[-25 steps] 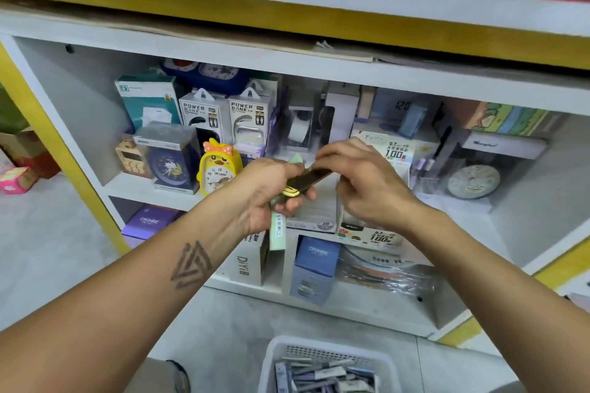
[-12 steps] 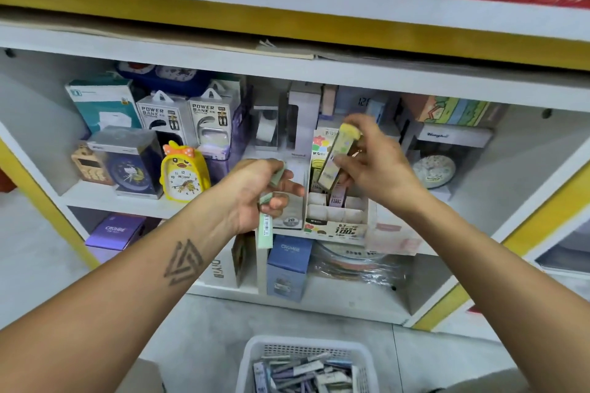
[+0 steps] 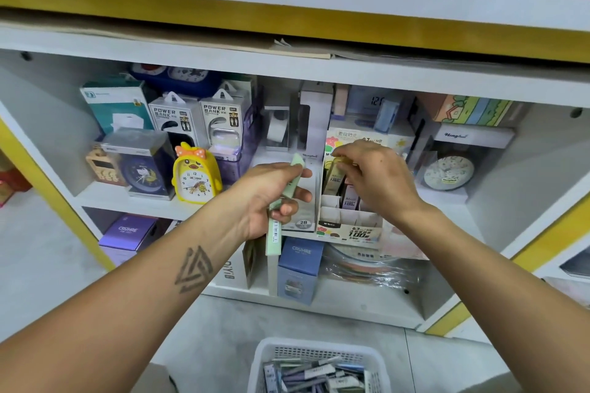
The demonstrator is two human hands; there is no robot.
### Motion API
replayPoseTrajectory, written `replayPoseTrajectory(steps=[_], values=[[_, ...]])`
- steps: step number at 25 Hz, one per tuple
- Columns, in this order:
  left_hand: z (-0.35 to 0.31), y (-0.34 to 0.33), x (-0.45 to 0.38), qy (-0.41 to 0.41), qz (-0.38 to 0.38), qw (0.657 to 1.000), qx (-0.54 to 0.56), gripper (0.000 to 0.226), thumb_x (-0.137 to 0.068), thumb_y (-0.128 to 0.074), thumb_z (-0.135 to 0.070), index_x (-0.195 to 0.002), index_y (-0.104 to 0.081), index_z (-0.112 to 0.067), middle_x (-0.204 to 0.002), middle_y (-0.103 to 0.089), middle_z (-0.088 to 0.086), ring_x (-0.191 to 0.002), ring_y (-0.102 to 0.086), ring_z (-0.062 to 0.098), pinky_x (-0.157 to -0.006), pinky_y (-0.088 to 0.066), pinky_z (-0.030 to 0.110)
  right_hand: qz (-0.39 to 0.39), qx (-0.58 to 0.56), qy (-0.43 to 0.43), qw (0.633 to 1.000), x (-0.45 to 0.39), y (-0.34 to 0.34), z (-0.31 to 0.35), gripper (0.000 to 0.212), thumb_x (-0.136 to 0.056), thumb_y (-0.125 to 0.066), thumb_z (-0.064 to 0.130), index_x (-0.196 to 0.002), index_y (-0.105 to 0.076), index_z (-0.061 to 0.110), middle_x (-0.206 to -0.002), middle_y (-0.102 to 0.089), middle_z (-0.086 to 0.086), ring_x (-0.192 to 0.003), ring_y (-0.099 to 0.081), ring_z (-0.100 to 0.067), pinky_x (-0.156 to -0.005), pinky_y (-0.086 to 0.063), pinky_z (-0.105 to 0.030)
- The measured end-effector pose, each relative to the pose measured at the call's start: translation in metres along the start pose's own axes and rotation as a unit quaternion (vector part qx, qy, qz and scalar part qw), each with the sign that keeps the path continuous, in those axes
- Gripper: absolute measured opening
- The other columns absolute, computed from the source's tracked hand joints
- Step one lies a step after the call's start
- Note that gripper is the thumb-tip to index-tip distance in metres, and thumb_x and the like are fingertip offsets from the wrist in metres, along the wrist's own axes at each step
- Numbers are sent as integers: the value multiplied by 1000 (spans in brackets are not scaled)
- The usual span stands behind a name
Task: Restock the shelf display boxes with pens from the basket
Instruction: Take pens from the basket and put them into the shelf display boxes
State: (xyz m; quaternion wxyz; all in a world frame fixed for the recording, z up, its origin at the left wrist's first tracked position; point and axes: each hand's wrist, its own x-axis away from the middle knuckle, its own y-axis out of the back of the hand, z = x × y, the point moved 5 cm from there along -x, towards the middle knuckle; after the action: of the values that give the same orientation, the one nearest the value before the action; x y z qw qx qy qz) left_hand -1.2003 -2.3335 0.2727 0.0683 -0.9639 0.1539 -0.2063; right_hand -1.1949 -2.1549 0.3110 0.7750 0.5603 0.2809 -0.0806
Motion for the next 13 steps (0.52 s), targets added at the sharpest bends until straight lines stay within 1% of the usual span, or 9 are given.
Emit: replayPoseTrajectory(steps=[2,5,6,7,8,9,10,11,13], values=[[-1,-2,2,5,10,1000,4,29,-102,-48,-20,-122,-59,-2,-63,-61,10,-37,-33,12,-35,-20,15,17,30,-5,999,-1,-7,-1,26,-99,-57,14,-120,-71,14,-114,-67,-4,-107,-61,-29,-78,-54,-41],[-1,-5,4,25,34,999,24,32,-100,-41,-13,-124,-58,2,-68,-62,11,-43,-37,13,-34,-24,18,23,71,-23,997,-2,-9,-3,27,-100,-54,15,-121,-71,13,-118,-60,-4,-102,-59,-26,-74,-53,-38],[-1,-6,5,32,41,998,27,34,-99,-41,-11,-124,-58,3,-69,-62,11,-45,-37,13,-34,-24,19,18,31,-40,999,-3,-8,-2,27,-100,-55,16,-122,-71,15,-117,-61,-3,-97,-59,-22,-76,-51,-35],[-1,-7,7,36,48,998,29,35,-98,-40,-11,-125,-58,5,-71,-62,12,-46,-37,13,-35,-24,19,18,-53,-74,996,-5,-7,-2,26,-100,-57,19,-121,-71,17,-113,-64,-1,-90,-60,-18,-78,-50,-31],[-1,-8,8,38,55,997,31,36,-98,-40,-10,-125,-57,6,-71,-62,12,-47,-37,13,-35,-24,19,29,-174,-120,977,-7,-7,0,23,-100,-59,23,-119,-72,20,-106,-69,-1,-83,-62,-16,-76,-50,-29],[-1,-10,9,40,61,997,32,36,-97,-40,-10,-124,-57,6,-71,-62,11,-47,-37,12,-36,-23,19,51,-298,-163,939,-7,-10,4,20,-99,-61,26,-114,-73,22,-96,-73,-1,-74,-64,-15,-71,-52,-27],[-2,-11,11,41,68,996,32,36,-96,-40,-11,-123,-58,6,-71,-61,11,-47,-37,12,-36,-23,18,71,-384,-189,901,-7,-12,11,17,-99,-62,28,-108,-74,21,-84,-74,-2,-64,-63,-14,-62,-51,-25],[-2,-12,12,42,76,996,33,36,-96,-40,-12,-120,-60,5,-71,-61,11,-47,-36,12,-36,-23,18,83,-422,-195,881,-7,-14,16,15,-98,-64,27,-101,-75,18,-75,-72,-4,-57,-60,-14,-54,-49,-24],[-3,-13,14,45,90,994,41,35,-95,-39,-15,-113,-62,4,-74,-62,14,-49,-36,13,-36,-24,19,78,-446,-204,868,-8,-14,18,13,-95,-68,20,-92,-74,9,-69,-67,-13,-51,-55,-15,-49,-46,-24]])
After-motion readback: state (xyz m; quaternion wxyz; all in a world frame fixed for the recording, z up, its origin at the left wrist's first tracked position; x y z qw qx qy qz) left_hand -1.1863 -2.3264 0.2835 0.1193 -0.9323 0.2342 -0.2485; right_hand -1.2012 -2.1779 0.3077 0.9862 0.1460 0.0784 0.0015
